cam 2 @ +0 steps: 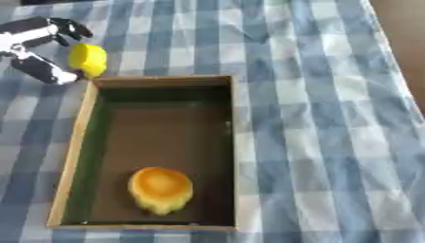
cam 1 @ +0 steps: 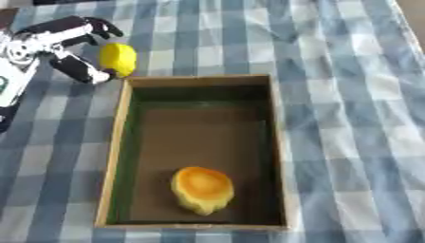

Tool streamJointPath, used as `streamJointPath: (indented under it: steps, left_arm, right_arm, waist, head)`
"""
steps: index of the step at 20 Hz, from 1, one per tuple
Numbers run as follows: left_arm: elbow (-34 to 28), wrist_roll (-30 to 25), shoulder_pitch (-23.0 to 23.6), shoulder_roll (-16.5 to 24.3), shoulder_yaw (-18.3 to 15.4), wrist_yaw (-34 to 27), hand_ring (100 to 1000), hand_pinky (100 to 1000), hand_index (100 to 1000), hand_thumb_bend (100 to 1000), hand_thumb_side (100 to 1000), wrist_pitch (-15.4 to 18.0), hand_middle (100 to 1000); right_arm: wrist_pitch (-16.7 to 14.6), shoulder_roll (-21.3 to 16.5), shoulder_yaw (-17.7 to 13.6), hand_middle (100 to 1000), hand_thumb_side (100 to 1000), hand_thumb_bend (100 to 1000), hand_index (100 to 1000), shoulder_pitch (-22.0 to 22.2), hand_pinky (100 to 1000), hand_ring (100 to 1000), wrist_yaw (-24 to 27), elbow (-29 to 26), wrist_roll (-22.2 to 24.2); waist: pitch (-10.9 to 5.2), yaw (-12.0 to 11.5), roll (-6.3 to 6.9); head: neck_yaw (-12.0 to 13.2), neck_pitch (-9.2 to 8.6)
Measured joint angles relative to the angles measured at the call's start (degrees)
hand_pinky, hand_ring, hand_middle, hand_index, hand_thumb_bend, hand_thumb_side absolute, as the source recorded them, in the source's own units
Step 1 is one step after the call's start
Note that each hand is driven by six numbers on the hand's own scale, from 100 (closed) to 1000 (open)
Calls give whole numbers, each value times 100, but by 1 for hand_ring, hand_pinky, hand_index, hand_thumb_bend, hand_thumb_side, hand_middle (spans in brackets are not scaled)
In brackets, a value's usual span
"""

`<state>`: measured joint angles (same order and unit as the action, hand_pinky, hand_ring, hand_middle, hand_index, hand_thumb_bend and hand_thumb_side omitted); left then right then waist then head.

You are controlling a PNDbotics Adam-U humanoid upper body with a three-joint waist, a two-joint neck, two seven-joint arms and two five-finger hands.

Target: Pick up objects on the table and place them in the box.

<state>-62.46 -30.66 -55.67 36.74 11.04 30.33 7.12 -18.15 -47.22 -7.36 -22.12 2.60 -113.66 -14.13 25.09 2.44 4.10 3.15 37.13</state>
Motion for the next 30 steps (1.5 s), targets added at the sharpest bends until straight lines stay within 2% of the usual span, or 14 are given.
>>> streamJointPath:
  steps: [4, 7, 12, 17, 18, 20, 24, 30]
  left_arm:
    - [40, 36, -8, -1, -4, 63, 898, 814, 916, 260, 100, -27, 906]
    - [73, 67, -23, -6, -15, 88, 860, 762, 883, 167, 100, -47, 876]
    - [104, 94, -24, -51, -15, 164, 804, 700, 854, 195, 100, -71, 842]
    - [104, 180, -24, -52, -14, 277, 709, 603, 772, 100, 100, -83, 751]
    - [103, 231, -24, -53, -14, 291, 697, 592, 762, 100, 100, -80, 739]
    - [99, 354, -24, -53, -5, 298, 628, 536, 710, 100, 100, -69, 660]
    - [33, 719, -24, -53, 30, 511, 554, 482, 677, 157, 100, -75, 570]
    - [-162, 1077, -21, -48, 112, 802, 503, 443, 668, 175, 100, -15, 543]
  right_arm:
    - [11, 13, 0, 611, 411, 100, 794, 2, 839, 965, 0, 0, 9]
    - [17, 28, 0, 610, 425, 100, 796, 4, 842, 967, 8, 0, 21]
    - [0, 61, 0, 608, 444, 100, 795, 49, 844, 969, 43, 0, 53]
    - [2, 67, -1, 604, 462, 100, 794, 58, 844, 969, 67, 0, 74]
    - [3, 68, -2, 603, 467, 100, 793, 74, 844, 969, 76, 0, 74]
    - [11, 71, -2, 602, 475, 100, 792, 102, 844, 969, 87, 0, 78]
    - [27, 110, -2, 599, 494, 100, 791, 129, 844, 969, 105, 0, 75]
    - [37, 111, -8, 596, 508, 100, 789, 203, 843, 965, 153, 0, 77]
  waist:
    - [20, 4, 3]
    - [25, 16, 3]
    - [28, 35, 3]
    - [28, 46, 3]
    - [28, 51, 3]
    - [28, 59, 3]
    - [27, 60, 2]
    - [-41, 20, -5]
  head:
    - [24, -42]
    - [31, -48]
    - [47, -52]
    - [58, -61]
    - [58, -61]
    - [58, -61]
    - [58, -59]
    - [46, 4]
